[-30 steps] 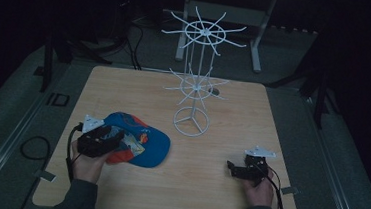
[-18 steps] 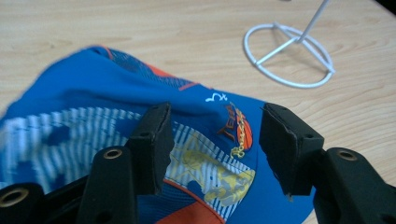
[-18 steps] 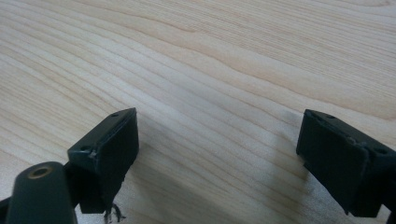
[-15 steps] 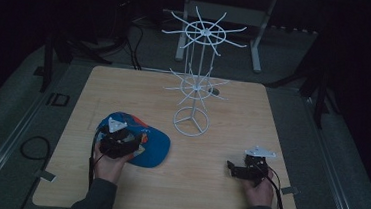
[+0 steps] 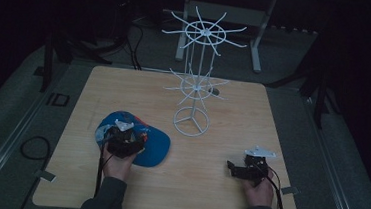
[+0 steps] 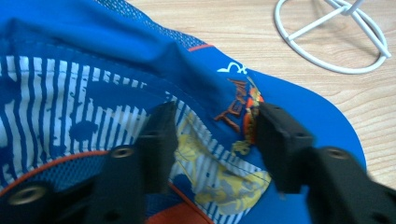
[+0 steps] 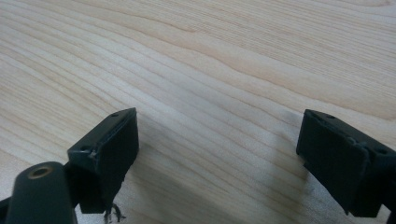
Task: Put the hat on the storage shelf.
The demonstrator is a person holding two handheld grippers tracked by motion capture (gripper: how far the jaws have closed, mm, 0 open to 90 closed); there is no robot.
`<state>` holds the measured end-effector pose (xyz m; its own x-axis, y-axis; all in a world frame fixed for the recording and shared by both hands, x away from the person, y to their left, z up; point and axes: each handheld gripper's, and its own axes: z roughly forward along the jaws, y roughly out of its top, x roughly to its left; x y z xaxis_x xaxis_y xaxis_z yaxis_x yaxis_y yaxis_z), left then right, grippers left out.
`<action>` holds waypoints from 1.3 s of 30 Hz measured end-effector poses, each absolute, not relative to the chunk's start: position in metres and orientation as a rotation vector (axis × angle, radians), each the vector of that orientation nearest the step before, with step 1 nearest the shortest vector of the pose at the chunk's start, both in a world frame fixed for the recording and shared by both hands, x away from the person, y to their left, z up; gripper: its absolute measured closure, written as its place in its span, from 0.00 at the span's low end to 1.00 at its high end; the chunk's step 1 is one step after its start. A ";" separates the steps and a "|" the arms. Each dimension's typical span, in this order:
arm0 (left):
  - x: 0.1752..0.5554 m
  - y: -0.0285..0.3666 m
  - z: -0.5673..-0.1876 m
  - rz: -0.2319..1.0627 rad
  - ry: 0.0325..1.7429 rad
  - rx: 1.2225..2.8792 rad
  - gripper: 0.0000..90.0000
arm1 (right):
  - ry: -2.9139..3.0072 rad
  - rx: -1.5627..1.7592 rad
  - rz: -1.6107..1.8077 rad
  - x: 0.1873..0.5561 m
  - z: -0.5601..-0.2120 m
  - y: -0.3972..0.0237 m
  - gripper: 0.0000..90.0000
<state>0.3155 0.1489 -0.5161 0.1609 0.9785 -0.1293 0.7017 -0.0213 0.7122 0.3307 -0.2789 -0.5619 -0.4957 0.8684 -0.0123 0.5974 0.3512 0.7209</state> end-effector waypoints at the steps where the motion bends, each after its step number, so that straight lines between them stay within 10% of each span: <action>1: 0.316 0.149 -0.517 0.536 1.600 1.790 0.65 | 2.225 1.284 0.939 0.331 -0.562 -0.279 0.14; 6: 0.316 0.151 -0.516 0.500 1.575 1.791 0.95 | 2.225 1.285 0.938 0.331 -0.562 -0.279 0.14; 11: 0.316 0.160 -0.514 0.440 1.530 1.792 1.00 | 2.224 1.287 0.940 0.331 -0.562 -0.279 0.14; 34: 0.287 0.230 -0.510 0.374 1.510 1.857 0.97 | 2.224 1.282 0.939 0.331 -0.562 -0.279 0.14; 39: 0.287 0.233 -0.508 0.429 1.564 1.802 0.73 | 2.224 1.281 0.939 0.331 -0.562 -0.279 0.14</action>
<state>0.2867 0.2330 -0.5078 0.2153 0.9572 -0.1934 0.7249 -0.0240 0.6884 0.3306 -0.2788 -0.5620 -0.4961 0.8681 -0.0143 0.5952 0.3520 0.7224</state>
